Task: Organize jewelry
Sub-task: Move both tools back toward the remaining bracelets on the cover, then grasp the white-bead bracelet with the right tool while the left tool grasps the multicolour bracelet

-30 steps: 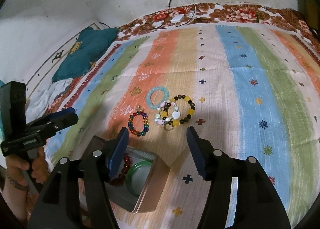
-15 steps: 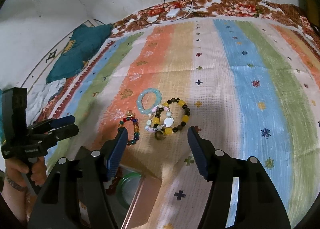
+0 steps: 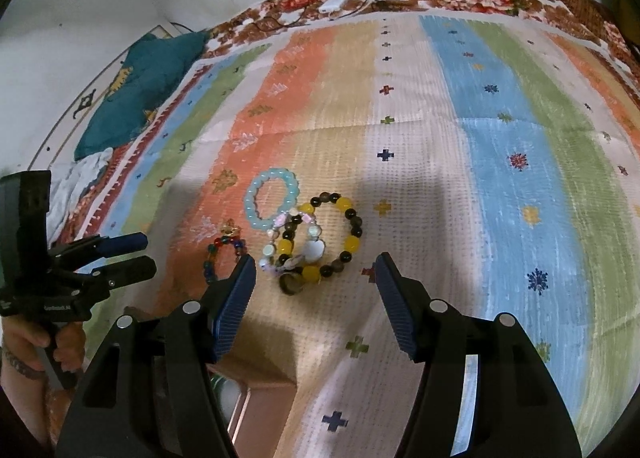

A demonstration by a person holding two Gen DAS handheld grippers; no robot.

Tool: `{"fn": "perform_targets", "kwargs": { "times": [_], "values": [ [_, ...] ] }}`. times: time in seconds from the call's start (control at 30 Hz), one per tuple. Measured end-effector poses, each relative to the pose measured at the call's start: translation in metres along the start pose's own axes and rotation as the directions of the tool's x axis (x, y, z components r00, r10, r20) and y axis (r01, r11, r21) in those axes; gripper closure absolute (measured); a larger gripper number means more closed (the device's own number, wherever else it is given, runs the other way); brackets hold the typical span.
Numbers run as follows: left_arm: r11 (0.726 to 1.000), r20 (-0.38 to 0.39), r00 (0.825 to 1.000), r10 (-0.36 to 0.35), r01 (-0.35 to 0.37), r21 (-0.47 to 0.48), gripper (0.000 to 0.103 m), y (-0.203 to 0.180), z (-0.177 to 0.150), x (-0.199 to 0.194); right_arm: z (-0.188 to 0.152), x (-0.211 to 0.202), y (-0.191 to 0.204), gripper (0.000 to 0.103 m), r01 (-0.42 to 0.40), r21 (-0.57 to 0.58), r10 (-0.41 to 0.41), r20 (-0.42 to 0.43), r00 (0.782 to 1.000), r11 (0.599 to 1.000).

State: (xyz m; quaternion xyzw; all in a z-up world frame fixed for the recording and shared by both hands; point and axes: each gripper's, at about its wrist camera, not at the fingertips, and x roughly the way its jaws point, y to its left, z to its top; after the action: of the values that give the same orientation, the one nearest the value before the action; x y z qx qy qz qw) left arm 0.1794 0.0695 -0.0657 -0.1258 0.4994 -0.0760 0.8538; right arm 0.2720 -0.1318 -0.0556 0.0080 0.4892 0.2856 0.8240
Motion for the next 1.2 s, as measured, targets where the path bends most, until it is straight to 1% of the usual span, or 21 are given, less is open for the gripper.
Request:
{"fn": "perform_targets", "kwargs": {
  "times": [0.3,0.47,0.57,0.7,0.83,0.93,1.03,1.2],
  "values": [
    [1.0,-0.021,1.0,0.0,0.001,0.021,0.03,-0.001,0.006,0.011,0.007,0.019,-0.004,0.041,-0.002,0.009,0.003,-0.044,0.999,1.0],
    [1.0,-0.033,0.999,0.005,-0.004,0.021,0.03,0.001,0.009,0.018,0.012,0.026,-0.003,0.041,-0.01,0.006,0.01,-0.052,0.999,1.0],
    [1.0,-0.046,0.999,0.007,-0.006,0.022,0.03,0.001,0.01,0.022,0.016,0.031,-0.001,0.041,-0.028,0.007,0.028,-0.059,0.998,1.0],
    [1.0,-0.059,0.998,0.004,-0.003,0.031,0.03,0.001,0.011,0.027,0.019,0.039,0.0,0.041,-0.069,0.031,0.071,-0.078,0.994,0.997],
    [0.999,-0.072,0.997,0.004,-0.001,0.035,0.03,0.001,0.012,0.033,0.022,0.046,-0.004,0.041,-0.13,0.085,0.137,-0.094,0.986,0.988],
    [0.999,-0.083,0.997,0.005,-0.002,0.038,0.03,0.002,0.014,0.037,0.024,0.05,-0.003,0.041,-0.121,0.081,0.128,-0.1,0.987,0.989],
    [0.999,-0.099,0.995,0.011,-0.007,0.038,0.03,0.003,0.015,0.042,0.026,0.054,-0.003,0.041,-0.134,0.089,0.144,-0.108,0.984,0.987],
    [0.999,-0.126,0.992,0.019,-0.014,0.04,0.032,0.006,0.016,0.051,0.027,0.066,-0.002,0.041,-0.133,0.084,0.143,-0.134,0.98,0.988]
  ]
}}
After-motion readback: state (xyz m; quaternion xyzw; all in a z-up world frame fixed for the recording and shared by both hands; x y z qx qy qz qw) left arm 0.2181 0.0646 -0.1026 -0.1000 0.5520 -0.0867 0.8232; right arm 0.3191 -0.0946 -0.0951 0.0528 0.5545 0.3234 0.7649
